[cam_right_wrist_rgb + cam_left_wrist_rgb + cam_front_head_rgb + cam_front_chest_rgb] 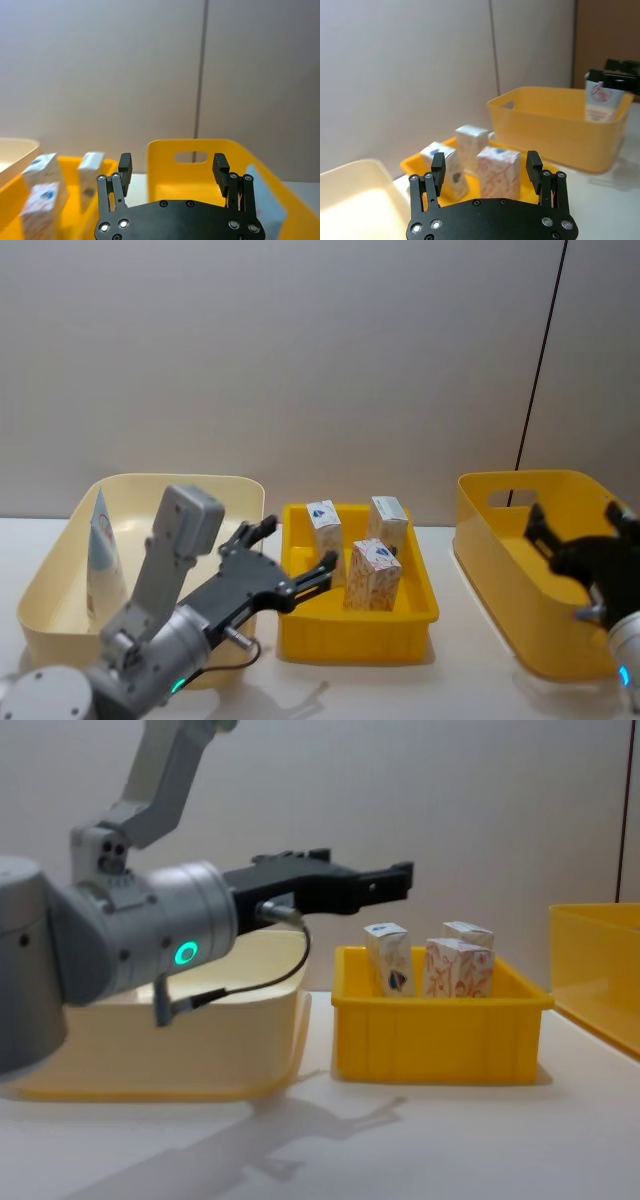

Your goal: Bimanual collaborative sorting of washing and personal care products

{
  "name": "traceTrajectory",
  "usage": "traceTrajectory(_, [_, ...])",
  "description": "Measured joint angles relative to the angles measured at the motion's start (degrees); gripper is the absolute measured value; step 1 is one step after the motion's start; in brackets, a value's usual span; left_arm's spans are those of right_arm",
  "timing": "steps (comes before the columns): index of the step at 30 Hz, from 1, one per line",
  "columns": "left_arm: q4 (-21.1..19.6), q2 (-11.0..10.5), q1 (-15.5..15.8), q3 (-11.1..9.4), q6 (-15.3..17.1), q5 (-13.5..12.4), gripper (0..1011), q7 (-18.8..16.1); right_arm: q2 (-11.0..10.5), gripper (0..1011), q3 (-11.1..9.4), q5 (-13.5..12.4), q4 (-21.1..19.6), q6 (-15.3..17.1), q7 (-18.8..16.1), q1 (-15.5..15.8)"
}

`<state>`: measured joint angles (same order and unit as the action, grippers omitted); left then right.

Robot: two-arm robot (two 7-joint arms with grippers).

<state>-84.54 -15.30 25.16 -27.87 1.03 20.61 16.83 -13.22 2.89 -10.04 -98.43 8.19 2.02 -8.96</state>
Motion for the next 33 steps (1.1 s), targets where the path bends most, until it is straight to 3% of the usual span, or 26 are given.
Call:
traceTrajectory(11, [-4.25, -3.21, -5.71, 0.94, -0.13, -4.46, 1003, -7.93, -3.84, 1001, 6.31, -4.00, -1.79, -3.92, -3.65, 6.11])
traceTrajectory(18, [-6.87, -5.24, -9.24, 1.51, -0.19, -7.24, 1003, -12.88, -5.55, 1002, 9.13, -5.84, -2.58, -5.70, -5.32, 8.90])
traceTrajectory(24, [-8.40, -6.40, -11.27, 1.83, -0.23, -8.86, 1003, -15.77, -6.07, 1001, 9.99, -6.40, -2.82, -6.22, -5.81, 9.70])
traceTrajectory(33, [-8.63, -6.57, -11.57, 1.88, -0.24, -9.11, 1003, -16.19, -6.11, 1001, 10.05, -6.44, -2.84, -6.25, -5.85, 9.79])
